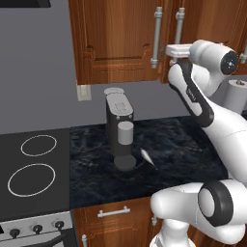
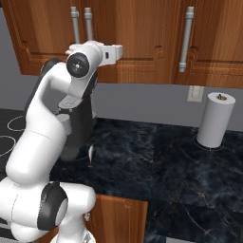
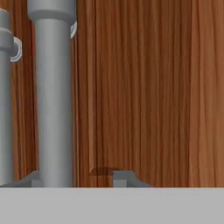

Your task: Retrieve the tupperware from the cabinet, then place the raw meat into the tupperware to avoid contamination.

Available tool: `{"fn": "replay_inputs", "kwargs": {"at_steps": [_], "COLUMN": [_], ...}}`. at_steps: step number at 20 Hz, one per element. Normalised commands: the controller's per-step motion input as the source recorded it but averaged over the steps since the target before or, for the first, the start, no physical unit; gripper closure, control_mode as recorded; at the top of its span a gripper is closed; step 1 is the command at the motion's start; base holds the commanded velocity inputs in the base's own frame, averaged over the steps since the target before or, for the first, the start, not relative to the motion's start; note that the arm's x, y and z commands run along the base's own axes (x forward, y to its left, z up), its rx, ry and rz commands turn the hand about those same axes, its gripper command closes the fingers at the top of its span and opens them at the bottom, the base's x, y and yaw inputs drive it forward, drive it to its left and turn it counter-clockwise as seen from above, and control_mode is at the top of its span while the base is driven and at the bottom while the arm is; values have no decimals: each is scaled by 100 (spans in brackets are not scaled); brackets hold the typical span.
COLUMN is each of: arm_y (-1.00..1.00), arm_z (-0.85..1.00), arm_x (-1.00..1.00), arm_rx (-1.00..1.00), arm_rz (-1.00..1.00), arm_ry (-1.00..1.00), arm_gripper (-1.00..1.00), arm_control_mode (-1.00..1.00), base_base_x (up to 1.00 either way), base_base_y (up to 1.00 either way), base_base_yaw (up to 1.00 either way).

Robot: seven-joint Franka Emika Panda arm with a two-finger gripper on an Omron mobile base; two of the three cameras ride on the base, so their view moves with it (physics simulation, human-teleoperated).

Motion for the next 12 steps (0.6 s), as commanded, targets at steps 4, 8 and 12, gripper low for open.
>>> {"fn": "replay_inputs", "kwargs": {"at_steps": [4,8,12], "arm_y": [-75,-80,-80], "arm_z": [22,24,28], "arm_x": [-50,-55,-56], "arm_rx": [1,1,1], "arm_rz": [0,0,0], "arm_ry": [0,0,0], "arm_gripper": [100,100,100], "arm_control_mode": [-100,-100,-100], "base_base_x": [0,0,0], "base_base_y": [0,0,0], "base_base_yaw": [0,0,0]}}
